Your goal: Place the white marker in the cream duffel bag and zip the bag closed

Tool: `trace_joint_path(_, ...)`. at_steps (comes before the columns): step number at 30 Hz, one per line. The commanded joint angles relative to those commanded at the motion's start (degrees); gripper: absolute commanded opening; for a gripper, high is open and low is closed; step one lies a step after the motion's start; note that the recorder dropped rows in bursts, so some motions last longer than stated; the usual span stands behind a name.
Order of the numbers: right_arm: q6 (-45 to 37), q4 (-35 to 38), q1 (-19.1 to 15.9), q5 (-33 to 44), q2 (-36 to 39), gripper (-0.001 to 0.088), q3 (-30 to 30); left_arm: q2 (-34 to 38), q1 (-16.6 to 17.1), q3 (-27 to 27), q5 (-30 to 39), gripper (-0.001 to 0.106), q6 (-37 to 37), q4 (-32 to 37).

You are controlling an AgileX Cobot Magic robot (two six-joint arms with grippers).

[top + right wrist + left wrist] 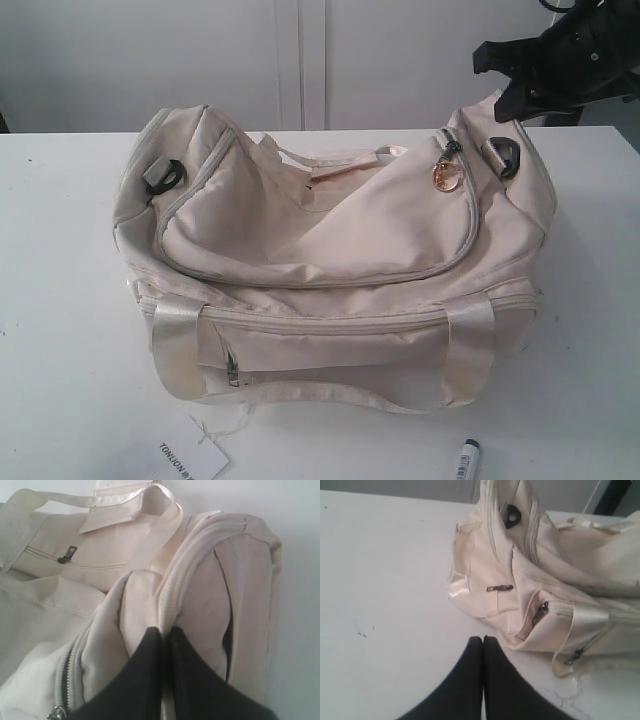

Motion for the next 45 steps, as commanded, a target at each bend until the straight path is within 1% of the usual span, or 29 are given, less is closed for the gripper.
trace_joint_path(3, 0.0, 0.0, 0.0, 0.0, 0.0, 0.0, 0.0, 4.3, 0.0, -1.9, 2.5, 0.0, 3.5, -0.8)
trace_joint_path(11, 0.0, 0.0, 0.0, 0.0, 0.0, 0.0, 0.0, 13.2, 0.0, -7.4, 4.4, 0.0, 15.4, -7.4)
trace_joint_path(13, 0.0, 0.0, 0.0, 0.0, 0.0, 0.0, 0.0, 15.1, 0.0, -8.8, 4.4, 0.0, 17.4, -8.8)
trace_joint_path(18, 0.0, 0.0, 0.0, 0.0, 0.0, 0.0, 0.0, 19.4, 0.0, -12.2, 4.8, 0.0, 20.3, -10.1)
trace_joint_path(21, 0.0, 0.0, 0.0, 0.0, 0.0, 0.0, 0.0, 21.8, -0.1, -14.2, 4.8, 0.0, 23.5, -10.9)
trace_joint_path(24, 0.0, 0.0, 0.0, 0.0, 0.0, 0.0, 0.0, 24.1, -0.1, -15.6, 4.6, 0.0, 26.5, -14.0)
trace_joint_path(32, 0.0, 0.0, 0.0, 0.0, 0.0, 0.0, 0.0, 31.4, -0.1, -18.8, 4.6, 0.0, 38.1, -26.7)
trace_joint_path(38, 0.0, 0.0, 0.0, -0.4, 0.0, 0.0, 0.0, 37.2, -0.2, -21.7, 5.9, 0.0, 42.0, -34.2)
trace_joint_path(40, 0.0, 0.0, 0.0, -0.4, 0.0, 0.0, 0.0, 39.2, -1.0, -22.5, 6.2, 0.0, 43.2, -35.4)
trace_joint_path(42, 0.0, 0.0, 0.0, -0.4, 0.0, 0.0, 0.0, 40.8, -2.7, -23.5, 5.9, 0.0, 44.3, -35.9)
trace_joint_path(45, 0.0, 0.0, 0.0, -0.5, 0.0, 0.0, 0.0, 43.7, -6.3, -25.2, 4.9, 0.0, 45.3, -37.0)
